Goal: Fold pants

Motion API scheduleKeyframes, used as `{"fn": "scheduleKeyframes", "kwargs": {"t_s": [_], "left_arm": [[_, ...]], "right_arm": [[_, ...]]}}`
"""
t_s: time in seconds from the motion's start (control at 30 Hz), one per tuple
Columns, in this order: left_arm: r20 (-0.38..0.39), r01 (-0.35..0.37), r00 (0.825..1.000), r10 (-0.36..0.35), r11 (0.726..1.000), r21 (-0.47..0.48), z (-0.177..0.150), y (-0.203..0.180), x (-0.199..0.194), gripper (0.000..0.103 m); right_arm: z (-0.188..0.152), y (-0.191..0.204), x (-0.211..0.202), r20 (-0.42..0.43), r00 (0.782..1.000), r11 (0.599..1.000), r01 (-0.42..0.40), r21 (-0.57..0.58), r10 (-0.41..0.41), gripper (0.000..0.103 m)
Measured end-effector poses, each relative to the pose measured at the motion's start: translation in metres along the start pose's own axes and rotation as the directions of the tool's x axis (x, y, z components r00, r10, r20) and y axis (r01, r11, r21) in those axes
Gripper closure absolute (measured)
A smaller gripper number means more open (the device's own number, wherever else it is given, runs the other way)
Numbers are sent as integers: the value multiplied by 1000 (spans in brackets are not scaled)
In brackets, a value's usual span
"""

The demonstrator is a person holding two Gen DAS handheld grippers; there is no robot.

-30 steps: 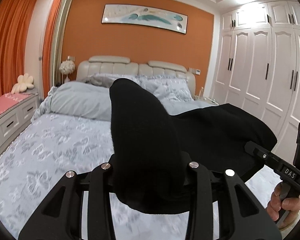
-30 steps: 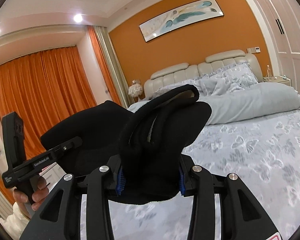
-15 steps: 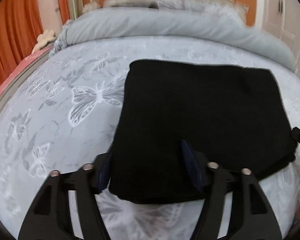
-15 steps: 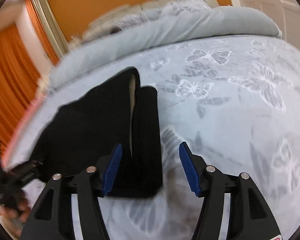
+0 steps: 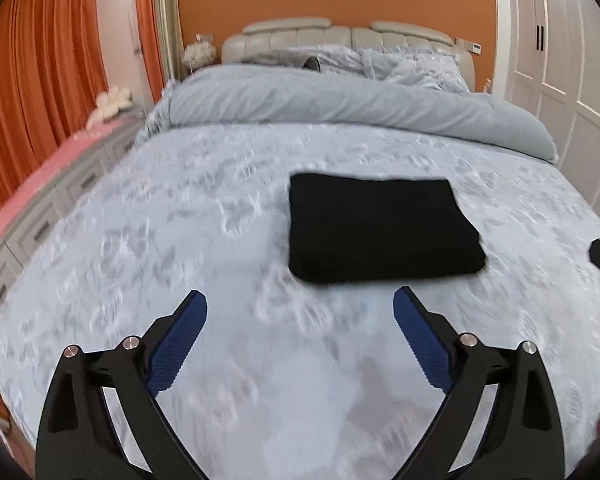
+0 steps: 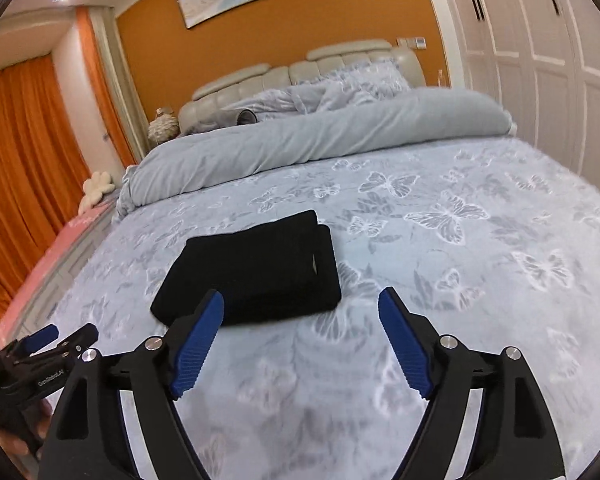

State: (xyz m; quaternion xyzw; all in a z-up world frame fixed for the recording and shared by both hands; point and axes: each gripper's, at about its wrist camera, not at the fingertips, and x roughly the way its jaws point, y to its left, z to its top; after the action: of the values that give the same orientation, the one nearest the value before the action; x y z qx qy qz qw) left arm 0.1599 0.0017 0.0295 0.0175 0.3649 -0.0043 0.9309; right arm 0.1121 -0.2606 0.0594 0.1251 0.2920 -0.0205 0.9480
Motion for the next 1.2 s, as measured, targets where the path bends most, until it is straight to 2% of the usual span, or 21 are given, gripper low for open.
{"fn": "scheduleKeyframes", "kwargs": {"t_s": [0.13,0.27,0.4,0.47,0.77,1.2], "left_arm": [[-49,31,998,-31,1000,-4,-36,-5,-18,11],[-80,55,995,-55,998,1,-67,-10,-13,11],[-86,16,996,-17,1000,-12,-86,-8,0,11],[-100,6,995,-6,1000,0,-90,-7,5,11],[-30,-31,999,33,998,61,-98,-11,0,11],[-19,-19,1000,21,998,67,-100,-14,-9,11]], "right_arm": [[-39,15,-29,16,999,998,37,-44,-36,25],[-67,15,-28,-32,998,997,49,-58,-51,25],[-86,16,-18,-51,991,985,116,-131,-123,25],[-90,11,-17,-55,989,983,127,-129,-135,25],[-96,-6,-7,-123,986,991,105,-79,-114,25],[-100,3,-9,-115,986,988,105,-110,-118,25]]}}
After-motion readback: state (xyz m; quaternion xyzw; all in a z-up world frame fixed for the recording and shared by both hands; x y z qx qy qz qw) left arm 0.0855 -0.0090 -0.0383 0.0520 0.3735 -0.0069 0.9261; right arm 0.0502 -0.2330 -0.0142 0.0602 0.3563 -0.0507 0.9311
